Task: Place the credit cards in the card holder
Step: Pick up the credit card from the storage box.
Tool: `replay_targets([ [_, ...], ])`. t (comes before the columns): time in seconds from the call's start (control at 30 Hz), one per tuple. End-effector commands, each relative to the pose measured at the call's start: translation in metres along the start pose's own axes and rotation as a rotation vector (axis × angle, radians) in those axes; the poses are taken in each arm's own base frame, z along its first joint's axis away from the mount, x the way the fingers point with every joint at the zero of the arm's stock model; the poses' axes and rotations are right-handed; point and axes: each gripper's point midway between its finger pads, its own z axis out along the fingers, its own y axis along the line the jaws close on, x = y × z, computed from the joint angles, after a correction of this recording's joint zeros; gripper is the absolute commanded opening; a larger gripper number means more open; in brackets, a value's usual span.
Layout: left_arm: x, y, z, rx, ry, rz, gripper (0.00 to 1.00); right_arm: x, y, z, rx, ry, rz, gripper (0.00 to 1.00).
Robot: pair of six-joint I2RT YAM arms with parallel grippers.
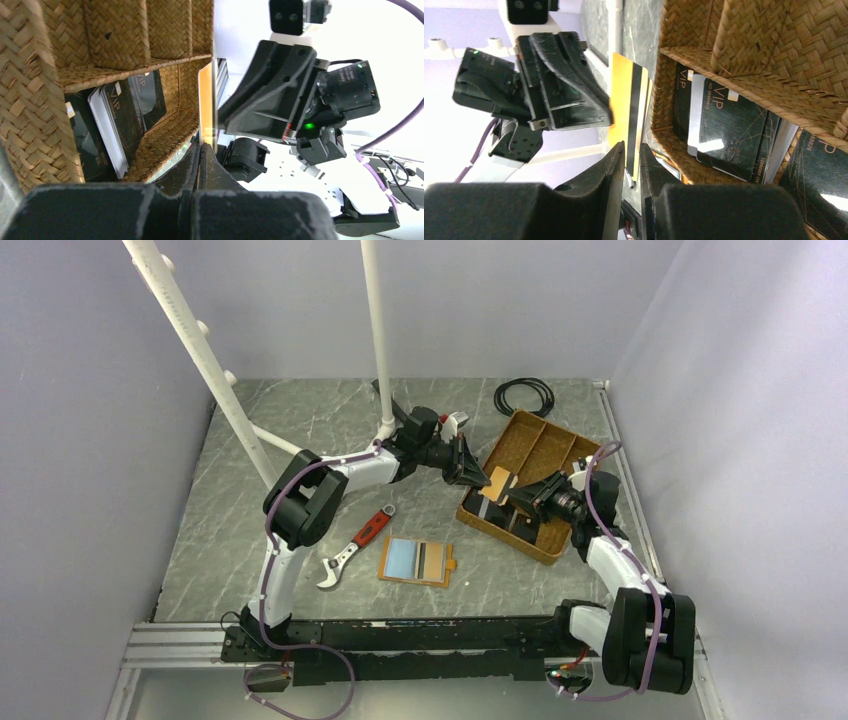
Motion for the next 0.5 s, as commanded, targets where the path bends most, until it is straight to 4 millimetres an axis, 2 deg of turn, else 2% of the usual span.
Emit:
replay_targets([
  [0.0, 0.0198, -0.0009, 0.0067, -0.026, 0.054, 0.037, 0.00, -0.0002, 0.0294, -0.0076, -0.090, -0.008, -0.082, 0.18],
  [0.27, 0.0196, -0.0043, 0.0078, -0.019, 0.056, 0.049, 0.00, 0.0008, 0.0332, -0.0058, -0.114, 0.011, -0.070, 0.18],
  [0.47, 0.0187, 0.0054, 0.0040, -0.071, 0.050, 0.061, 0.00, 0.0005, 0.0249, -0.0098, -0.041, 0.000, -0.103, 0.20],
])
